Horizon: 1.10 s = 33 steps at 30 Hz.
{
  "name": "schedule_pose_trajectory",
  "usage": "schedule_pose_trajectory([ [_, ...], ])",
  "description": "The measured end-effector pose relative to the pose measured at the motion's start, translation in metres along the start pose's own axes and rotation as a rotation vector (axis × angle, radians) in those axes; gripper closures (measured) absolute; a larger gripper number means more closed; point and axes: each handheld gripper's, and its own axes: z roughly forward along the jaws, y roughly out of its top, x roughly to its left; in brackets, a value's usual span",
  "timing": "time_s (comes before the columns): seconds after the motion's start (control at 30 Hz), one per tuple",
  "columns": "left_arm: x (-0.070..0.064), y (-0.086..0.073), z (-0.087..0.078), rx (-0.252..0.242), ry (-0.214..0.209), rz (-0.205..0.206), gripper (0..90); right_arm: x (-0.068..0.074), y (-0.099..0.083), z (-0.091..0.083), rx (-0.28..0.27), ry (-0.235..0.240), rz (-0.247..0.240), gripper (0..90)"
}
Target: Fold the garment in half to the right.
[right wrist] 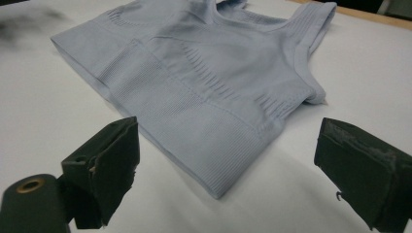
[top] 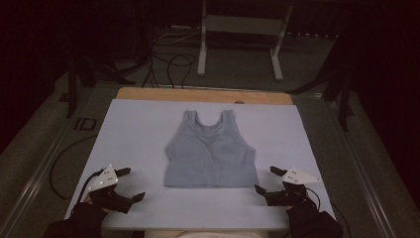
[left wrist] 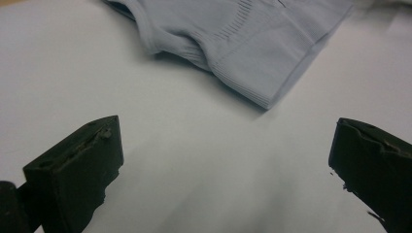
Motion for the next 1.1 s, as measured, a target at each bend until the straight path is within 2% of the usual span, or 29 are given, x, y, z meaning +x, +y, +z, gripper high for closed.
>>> schedule_pose_trajectory([
  [0.27, 0.000, 0.000, 0.001, 0.024, -0.006, 0.003, 0.1, 0.003, 0.000, 0.002, 0.032, 0.009, -0.006, 9.2],
  [0.53, -0.003, 0.003, 0.002, 0.028, -0.020, 0.011, 0.1, 0.005, 0.003, 0.001, 0.025, 0.017, -0.003, 9.2],
  [0.57, -0.003, 0.005, 0.001, 0.030, -0.028, 0.002, 0.1, 0.005, 0.006, 0.000, 0.014, 0.032, 0.018, 9.3],
  [0.63, -0.004, 0.006, 0.000, 0.026, -0.030, 0.006, 0.1, 0.007, 0.010, -0.002, 0.006, 0.031, 0.019, 9.3],
  [0.83, -0.008, 0.017, -0.003, 0.028, -0.045, 0.004, 0.0, 0.012, 0.028, -0.009, -0.016, 0.039, 0.008, 9.3],
  [0.9, -0.011, 0.026, -0.005, 0.028, -0.063, 0.012, 0.1, 0.015, 0.045, -0.013, -0.032, 0.041, -0.023, 9.3],
  [0.97, -0.012, 0.033, -0.007, 0.027, -0.059, 0.026, 0.0, 0.015, 0.057, -0.013, -0.046, 0.045, -0.026, 9.3],
  [1.0, -0.012, 0.033, -0.007, 0.027, -0.059, 0.026, 0.1, 0.015, 0.064, -0.013, -0.056, 0.048, -0.033, 9.2],
  [1.1, -0.012, 0.047, -0.010, 0.013, -0.074, 0.023, 0.0, 0.013, 0.083, -0.012, -0.069, 0.048, -0.063, 9.0],
])
